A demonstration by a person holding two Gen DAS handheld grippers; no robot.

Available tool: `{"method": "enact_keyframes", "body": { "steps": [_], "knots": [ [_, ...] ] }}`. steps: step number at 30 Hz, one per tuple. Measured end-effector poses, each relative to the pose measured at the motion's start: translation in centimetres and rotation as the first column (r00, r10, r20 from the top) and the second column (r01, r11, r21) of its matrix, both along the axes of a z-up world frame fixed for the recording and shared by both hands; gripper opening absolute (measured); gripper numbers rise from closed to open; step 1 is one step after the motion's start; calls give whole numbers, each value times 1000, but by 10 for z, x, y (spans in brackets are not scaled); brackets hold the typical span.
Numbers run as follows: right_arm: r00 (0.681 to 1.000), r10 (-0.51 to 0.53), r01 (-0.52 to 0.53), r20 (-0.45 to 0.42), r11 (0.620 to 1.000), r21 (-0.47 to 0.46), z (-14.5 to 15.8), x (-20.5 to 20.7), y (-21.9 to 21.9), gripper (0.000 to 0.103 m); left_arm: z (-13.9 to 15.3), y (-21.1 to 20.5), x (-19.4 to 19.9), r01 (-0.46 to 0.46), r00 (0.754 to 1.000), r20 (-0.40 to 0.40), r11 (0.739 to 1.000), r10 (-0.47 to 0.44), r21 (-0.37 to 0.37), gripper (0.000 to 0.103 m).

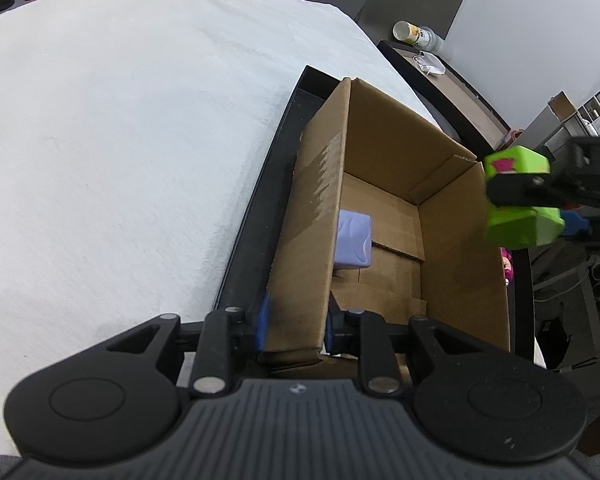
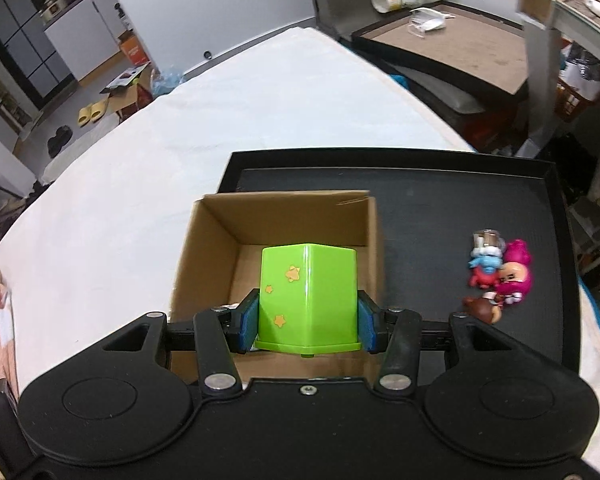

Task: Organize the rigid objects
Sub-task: 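Carry the green box into the cardboard box and open the right gripper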

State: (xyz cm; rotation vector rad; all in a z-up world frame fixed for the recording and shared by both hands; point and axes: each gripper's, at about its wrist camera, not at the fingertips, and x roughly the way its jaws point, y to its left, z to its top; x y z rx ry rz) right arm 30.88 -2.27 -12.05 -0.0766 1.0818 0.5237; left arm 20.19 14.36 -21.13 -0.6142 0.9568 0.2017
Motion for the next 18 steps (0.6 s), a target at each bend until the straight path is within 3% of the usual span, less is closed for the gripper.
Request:
{"method": "enact_keyframes", "body": {
  "steps": [18],
  "knots": [
    [997,80,-80,3,997,7,-7,-13,58,49,-2,5,-3,-1,1000,11,1000,1,-26,24]
  ]
}}
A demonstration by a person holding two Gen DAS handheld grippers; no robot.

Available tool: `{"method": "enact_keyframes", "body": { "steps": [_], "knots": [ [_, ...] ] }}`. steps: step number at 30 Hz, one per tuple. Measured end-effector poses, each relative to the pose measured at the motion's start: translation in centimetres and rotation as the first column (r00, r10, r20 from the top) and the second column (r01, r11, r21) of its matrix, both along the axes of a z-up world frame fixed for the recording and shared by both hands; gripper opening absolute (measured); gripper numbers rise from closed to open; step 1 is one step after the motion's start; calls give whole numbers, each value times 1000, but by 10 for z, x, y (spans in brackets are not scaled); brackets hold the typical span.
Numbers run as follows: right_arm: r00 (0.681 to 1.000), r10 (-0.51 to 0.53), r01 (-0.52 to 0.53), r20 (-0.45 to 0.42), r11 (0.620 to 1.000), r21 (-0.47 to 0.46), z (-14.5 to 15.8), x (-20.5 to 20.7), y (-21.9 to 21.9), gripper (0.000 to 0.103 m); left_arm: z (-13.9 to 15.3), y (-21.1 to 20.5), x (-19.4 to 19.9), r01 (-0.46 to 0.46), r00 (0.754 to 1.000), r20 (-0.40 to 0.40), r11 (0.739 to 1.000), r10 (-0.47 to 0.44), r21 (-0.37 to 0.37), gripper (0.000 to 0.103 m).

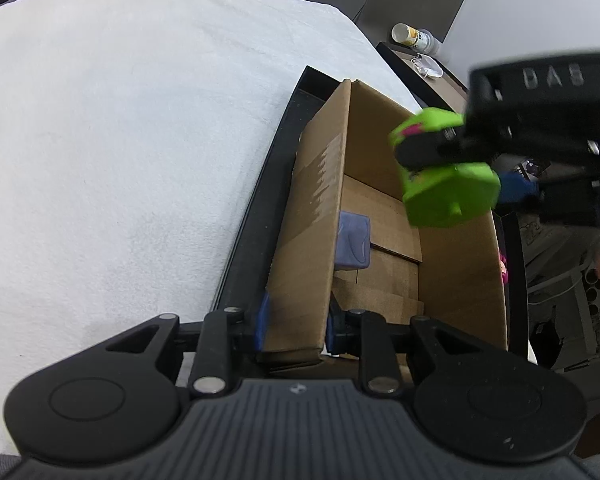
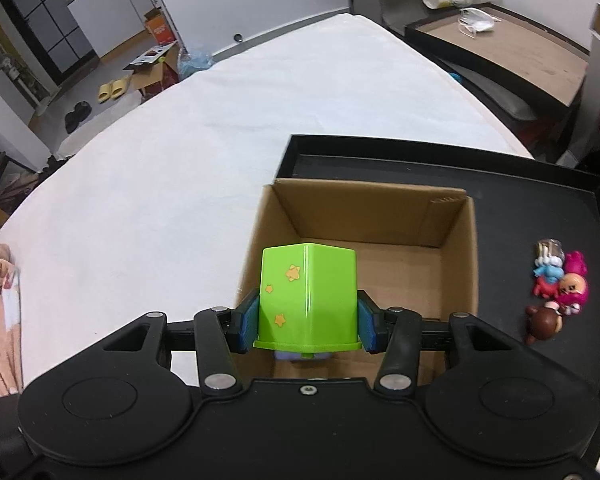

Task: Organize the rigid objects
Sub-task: 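Carry the green box into the cardboard box and open the right gripper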

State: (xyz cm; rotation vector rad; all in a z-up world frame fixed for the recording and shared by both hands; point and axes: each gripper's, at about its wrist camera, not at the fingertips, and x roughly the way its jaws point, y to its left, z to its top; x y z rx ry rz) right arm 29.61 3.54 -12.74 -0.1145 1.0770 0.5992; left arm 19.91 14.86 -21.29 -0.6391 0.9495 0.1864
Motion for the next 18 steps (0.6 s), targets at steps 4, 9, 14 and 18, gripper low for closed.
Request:
{"method": "enact_keyframes", "body": {
  "steps": [4,9,14,18],
  "knots": [
    [1000,19,-19,17,1000,21,5,-2,2,50,0,1,0,-3,1000,3,1000,3,-7,25],
    [1000,12,-12,11,999,35,10,-1,-9,50,0,1,0,-5,1000,4,1000,5,-12,25],
    [1000,-1,0,23,999,36,16,0,-25,51,-1,0,0,-6,1000,6,1000,6,-12,25],
    [1000,-12,11,28,1000,22,18,1,-40,52,-1,1,0,-8,1000,6,1000,8,-13,25]
  ]
}}
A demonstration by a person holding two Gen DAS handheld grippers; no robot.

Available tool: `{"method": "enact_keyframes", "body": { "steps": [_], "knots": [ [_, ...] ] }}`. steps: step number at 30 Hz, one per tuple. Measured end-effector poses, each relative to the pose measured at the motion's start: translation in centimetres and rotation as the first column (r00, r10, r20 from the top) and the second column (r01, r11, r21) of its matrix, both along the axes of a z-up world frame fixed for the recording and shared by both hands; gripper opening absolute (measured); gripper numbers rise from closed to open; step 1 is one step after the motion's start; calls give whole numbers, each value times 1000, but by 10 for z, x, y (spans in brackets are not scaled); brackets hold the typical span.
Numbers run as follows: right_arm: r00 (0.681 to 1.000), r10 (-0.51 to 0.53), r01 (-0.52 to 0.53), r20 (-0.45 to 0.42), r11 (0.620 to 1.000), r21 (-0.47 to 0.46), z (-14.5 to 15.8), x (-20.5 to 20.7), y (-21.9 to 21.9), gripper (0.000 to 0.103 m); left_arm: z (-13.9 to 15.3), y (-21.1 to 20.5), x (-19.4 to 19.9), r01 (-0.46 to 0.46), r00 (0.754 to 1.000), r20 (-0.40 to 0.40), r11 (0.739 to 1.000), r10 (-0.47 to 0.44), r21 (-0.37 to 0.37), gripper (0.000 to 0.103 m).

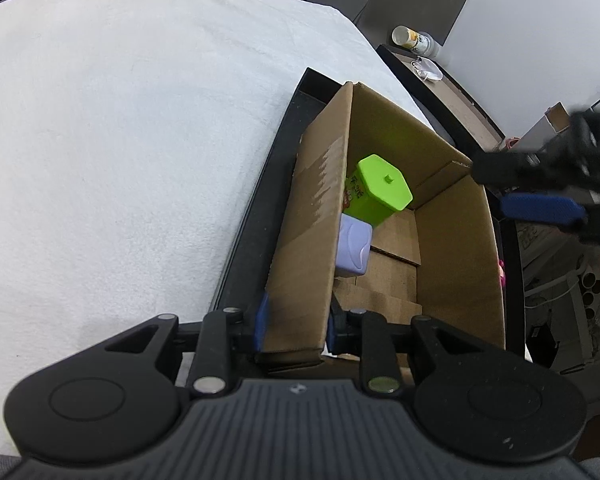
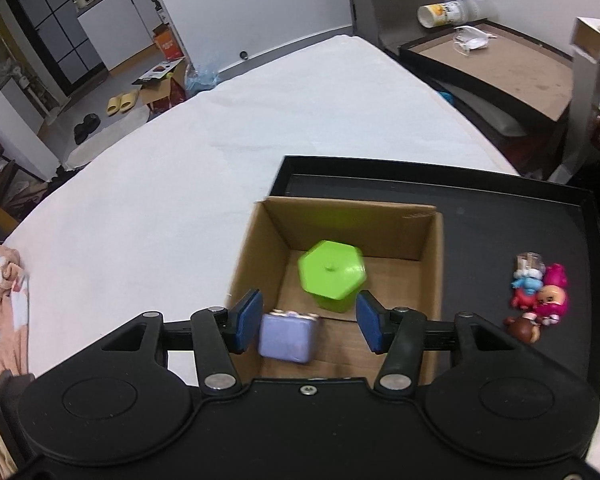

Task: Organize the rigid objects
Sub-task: 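Carry the green box into the cardboard box and open the right gripper, then move the right gripper to the brown-haired doll figure and grasp it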

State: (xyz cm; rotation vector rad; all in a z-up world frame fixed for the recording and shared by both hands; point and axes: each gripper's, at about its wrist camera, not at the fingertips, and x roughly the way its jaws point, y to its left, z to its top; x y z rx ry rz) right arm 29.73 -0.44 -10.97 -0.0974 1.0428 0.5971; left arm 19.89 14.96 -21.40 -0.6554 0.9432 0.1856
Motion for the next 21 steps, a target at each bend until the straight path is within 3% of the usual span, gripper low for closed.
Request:
{"method": "enact_keyframes", "body": {
  "steps": [12,21],
  "knots": [
    [1000,-10,11,13,999,-50,2,3,-59,57,1,-1,1,-1,1000,-2,1000,1,6,25],
    [997,-74,74,12,995,-64,-7,17,-116,64,1,-1,2,-6,1000,-7,1000,6,10,25]
  ]
}}
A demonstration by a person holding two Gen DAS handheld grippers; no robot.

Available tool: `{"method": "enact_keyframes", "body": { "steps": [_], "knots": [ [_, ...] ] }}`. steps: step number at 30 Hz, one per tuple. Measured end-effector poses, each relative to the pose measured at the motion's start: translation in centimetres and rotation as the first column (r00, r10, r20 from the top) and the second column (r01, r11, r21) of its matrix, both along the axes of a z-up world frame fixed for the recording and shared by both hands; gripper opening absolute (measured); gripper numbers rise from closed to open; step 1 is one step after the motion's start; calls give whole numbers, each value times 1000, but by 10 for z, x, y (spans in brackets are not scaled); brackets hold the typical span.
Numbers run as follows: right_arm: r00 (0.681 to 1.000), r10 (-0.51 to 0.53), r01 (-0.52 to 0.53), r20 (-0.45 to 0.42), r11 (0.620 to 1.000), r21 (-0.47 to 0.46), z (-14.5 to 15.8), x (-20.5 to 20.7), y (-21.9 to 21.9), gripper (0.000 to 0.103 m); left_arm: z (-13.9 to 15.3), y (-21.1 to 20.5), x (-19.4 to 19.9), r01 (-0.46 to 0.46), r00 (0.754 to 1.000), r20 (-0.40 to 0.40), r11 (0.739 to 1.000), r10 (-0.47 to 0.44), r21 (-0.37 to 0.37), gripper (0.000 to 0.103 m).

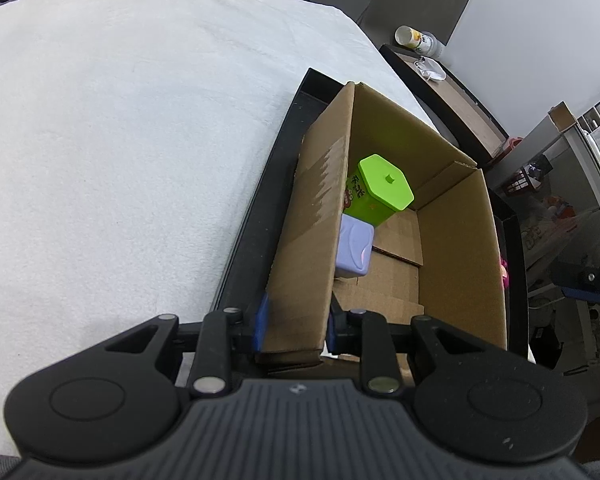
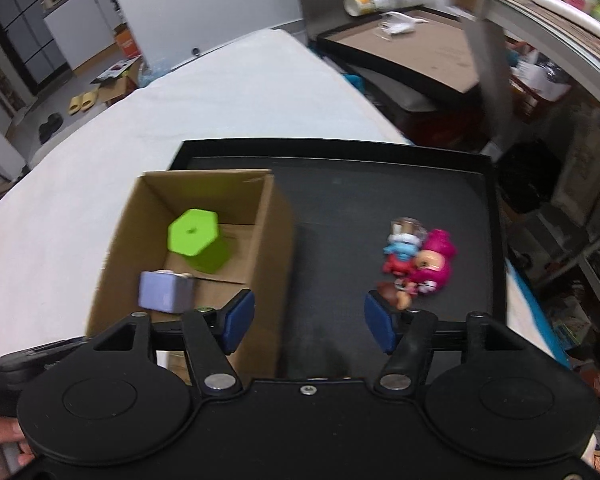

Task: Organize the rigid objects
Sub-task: 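Move the right gripper to the brown-haired doll figure and grasp it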

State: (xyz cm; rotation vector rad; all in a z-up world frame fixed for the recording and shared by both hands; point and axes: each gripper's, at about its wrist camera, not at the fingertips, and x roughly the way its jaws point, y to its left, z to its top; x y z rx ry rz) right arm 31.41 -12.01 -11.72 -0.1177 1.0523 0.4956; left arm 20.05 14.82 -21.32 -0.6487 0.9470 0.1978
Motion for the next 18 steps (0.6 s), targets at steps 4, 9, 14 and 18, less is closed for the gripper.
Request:
{"method": "enact_keyframes", "body": {
  "steps": [4,9,14,18],
  "knots": [
    [999,-36,36,-5,999,17,-7,8,-19,67,0,0,0,-1,1000,-1,1000,1,1,25],
    [995,-92,93,-31,994,59,-24,17,-40,69,1,-2,1,0,1000,-4,1000,0,12,25],
    [989,-131,137,-71,986,91,-50,26,-55,68,2,-3,1,-5,1000,-8,1000,5,23,25],
    [986,-140,151,-95,982,113,-65,33,-61,67,1,-5,2,-11,1000,-12,999,11,31,25]
  ]
}}
